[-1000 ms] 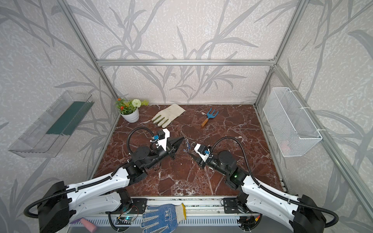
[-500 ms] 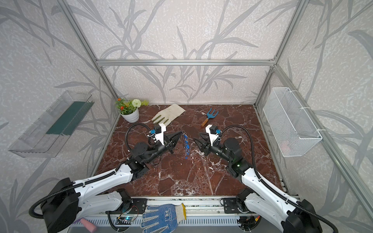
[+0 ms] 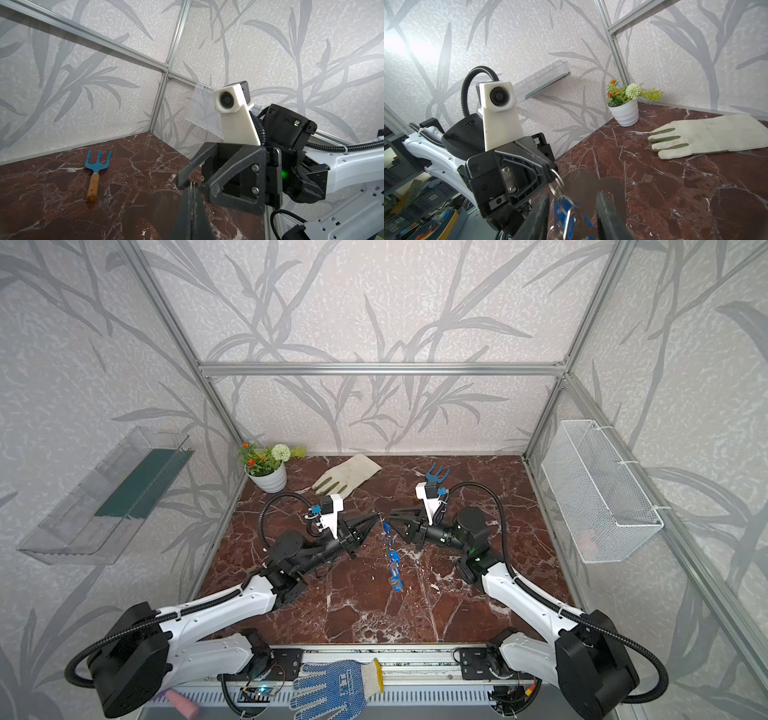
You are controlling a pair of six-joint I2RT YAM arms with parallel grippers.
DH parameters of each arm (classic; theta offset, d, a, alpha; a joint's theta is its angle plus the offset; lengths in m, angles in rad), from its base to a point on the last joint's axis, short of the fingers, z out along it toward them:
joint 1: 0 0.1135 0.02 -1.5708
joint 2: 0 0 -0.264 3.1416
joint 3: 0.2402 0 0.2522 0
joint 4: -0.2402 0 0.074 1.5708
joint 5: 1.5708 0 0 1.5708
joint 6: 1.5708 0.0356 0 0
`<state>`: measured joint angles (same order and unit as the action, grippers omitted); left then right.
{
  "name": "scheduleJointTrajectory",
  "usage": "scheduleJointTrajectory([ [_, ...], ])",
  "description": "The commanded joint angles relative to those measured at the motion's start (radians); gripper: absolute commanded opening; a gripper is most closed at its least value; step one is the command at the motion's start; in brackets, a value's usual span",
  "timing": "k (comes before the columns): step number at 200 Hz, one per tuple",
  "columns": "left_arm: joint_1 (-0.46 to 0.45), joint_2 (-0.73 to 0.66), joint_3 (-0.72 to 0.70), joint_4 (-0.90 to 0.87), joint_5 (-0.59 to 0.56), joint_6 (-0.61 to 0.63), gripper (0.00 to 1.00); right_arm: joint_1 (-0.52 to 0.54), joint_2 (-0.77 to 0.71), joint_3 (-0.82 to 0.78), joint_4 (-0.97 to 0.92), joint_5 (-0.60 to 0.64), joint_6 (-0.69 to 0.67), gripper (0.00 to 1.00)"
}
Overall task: Attach keys to a key ring
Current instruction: Insert the key into the keyring.
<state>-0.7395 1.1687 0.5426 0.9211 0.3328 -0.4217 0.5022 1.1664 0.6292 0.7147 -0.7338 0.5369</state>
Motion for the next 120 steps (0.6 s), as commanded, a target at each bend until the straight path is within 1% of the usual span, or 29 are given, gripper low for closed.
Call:
scheduleJointTrajectory([
  [1, 0.002, -0.003, 0.010, 0.073, 0.031, -0.020, 0.00, -0.004, 0.013, 0.037, 0.072, -0.063, 0.040, 0.36],
  [22, 0.003, -0.005, 0.011, 0.074, 0.031, -0.023, 0.00, -0.005, 0.024, 0.038, 0.072, -0.077, 0.041, 0.32],
  [33, 0.003, -0.006, 0.011, 0.076, 0.029, -0.024, 0.00, -0.005, 0.028, 0.033, 0.074, -0.082, 0.041, 0.28],
  [43, 0.003, -0.009, 0.011, 0.077, 0.025, -0.022, 0.00, -0.004, 0.031, 0.028, 0.078, -0.085, 0.042, 0.26],
  [98, 0.003, -0.009, 0.016, 0.073, 0.022, -0.022, 0.00, -0.004, 0.038, 0.013, 0.094, -0.114, 0.049, 0.25],
  [120, 0.003, -0.003, 0.020, 0.075, 0.031, -0.025, 0.00, -0.004, 0.045, 0.015, 0.102, -0.130, 0.053, 0.21],
])
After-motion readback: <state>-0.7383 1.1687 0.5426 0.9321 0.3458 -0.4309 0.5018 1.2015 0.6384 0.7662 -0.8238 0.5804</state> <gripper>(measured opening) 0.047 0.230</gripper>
